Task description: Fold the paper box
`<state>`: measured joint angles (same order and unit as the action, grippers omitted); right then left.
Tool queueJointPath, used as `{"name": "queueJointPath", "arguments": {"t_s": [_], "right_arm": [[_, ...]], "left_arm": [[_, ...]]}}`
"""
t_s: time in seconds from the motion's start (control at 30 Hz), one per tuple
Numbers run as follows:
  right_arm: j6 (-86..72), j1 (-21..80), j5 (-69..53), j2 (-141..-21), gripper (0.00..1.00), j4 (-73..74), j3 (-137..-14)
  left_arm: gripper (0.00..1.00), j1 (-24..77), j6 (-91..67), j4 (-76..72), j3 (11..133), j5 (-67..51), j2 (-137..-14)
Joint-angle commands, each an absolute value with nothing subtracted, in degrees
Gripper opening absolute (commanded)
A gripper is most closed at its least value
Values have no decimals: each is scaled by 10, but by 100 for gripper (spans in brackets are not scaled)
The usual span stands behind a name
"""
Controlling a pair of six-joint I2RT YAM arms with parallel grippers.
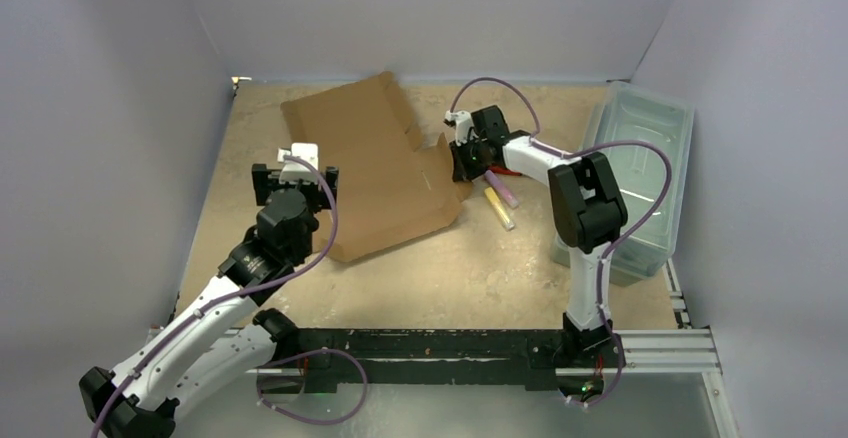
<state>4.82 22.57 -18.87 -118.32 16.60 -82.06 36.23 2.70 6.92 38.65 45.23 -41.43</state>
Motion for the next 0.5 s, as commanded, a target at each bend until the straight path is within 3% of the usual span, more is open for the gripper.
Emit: {"name": "queueJointPath", "arguments": {"t_s": [0.0, 0.1, 0.27, 0.47], "right_arm": [[30, 216, -179, -1152, 0, 155, -838], [18, 198, -226, -1127, 0, 150, -824], [18, 180, -281, -1075, 0, 145, -798], [33, 171, -296, -1044, 0, 146, -780]], "left_arm": [[90, 353, 27, 53, 385, 437, -414], [89, 347, 11, 52, 384, 424, -422], [98, 305, -56, 76, 406, 389, -469], [99, 187, -255, 94, 416, 196, -511]]}}
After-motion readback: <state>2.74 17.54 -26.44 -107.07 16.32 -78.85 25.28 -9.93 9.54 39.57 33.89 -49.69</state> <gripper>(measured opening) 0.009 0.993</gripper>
